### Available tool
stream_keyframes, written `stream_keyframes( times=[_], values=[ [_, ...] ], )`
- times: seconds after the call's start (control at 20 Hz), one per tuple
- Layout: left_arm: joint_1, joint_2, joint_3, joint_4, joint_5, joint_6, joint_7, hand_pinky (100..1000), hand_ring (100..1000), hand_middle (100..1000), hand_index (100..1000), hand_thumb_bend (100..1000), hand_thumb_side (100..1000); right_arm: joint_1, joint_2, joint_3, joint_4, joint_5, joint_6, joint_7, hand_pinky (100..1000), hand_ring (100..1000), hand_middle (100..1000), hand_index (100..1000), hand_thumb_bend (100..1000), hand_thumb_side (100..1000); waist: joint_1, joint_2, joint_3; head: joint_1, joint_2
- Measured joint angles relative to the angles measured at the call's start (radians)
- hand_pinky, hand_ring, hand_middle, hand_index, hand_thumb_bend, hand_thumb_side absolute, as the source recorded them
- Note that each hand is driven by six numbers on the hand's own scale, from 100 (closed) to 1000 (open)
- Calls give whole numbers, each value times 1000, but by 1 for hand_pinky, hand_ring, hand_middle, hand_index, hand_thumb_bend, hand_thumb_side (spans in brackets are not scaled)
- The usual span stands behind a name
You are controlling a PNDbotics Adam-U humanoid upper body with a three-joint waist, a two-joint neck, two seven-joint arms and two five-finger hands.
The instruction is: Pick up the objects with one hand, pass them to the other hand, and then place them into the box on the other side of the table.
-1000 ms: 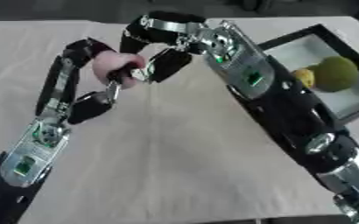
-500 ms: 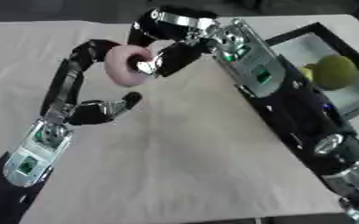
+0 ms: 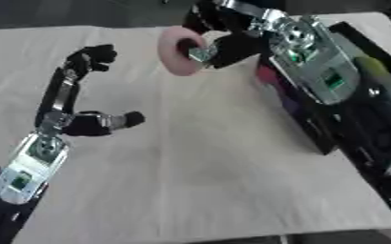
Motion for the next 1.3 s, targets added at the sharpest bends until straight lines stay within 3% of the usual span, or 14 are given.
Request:
stream_keyframes(
  times=[0.4, 0.9, 1.0, 1.2, 1.3],
  values=[
    [33, 78, 33, -60, 49, 55, -3, 747, 751, 708, 811, 780, 450, 151, -170, -157, 43, -44, -3, -137, 866, 683, 418, 507, 100, 100, 14, 0, -2, -21, -9],
    [64, 116, 56, -139, 85, 87, 1, 746, 750, 707, 807, 771, 451, 206, -240, -247, 238, -20, -57, -211, 862, 689, 437, 523, 100, 100, 27, 0, 4, -64, -28],
    [65, 116, 58, -142, 88, 90, 2, 746, 750, 708, 807, 770, 451, 210, -243, -255, 270, -3, -66, -226, 870, 725, 502, 591, 100, 100, 27, 0, 6, -64, -28],
    [66, 116, 61, -146, 89, 93, 5, 746, 751, 708, 807, 770, 451, 224, -243, -266, 314, 39, -83, -242, 929, 913, 820, 866, 100, 100, 27, 0, 7, -64, -28],
    [67, 117, 62, -147, 89, 93, 6, 746, 751, 708, 807, 771, 451, 232, -243, -272, 323, 70, -95, -242, 963, 988, 921, 940, 100, 123, 28, 0, 7, -64, -28]
  ],
)
